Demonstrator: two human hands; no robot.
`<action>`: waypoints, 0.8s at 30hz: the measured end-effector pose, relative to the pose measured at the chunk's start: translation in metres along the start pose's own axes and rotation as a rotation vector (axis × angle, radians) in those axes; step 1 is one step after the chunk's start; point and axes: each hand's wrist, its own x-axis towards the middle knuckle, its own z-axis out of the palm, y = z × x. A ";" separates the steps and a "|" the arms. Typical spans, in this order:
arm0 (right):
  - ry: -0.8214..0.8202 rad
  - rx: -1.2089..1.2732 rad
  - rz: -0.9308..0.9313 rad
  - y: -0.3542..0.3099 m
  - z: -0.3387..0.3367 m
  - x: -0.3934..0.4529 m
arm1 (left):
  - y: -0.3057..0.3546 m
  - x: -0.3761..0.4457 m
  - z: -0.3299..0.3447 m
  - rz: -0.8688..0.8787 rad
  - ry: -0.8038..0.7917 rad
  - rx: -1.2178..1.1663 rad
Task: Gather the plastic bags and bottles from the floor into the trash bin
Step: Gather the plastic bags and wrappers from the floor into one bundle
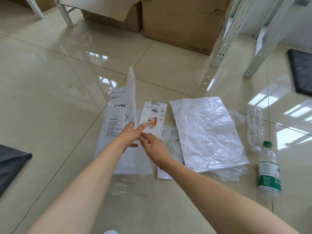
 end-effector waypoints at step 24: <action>0.226 -0.178 0.457 0.109 -0.105 0.003 | -0.016 0.014 0.013 0.130 0.160 0.181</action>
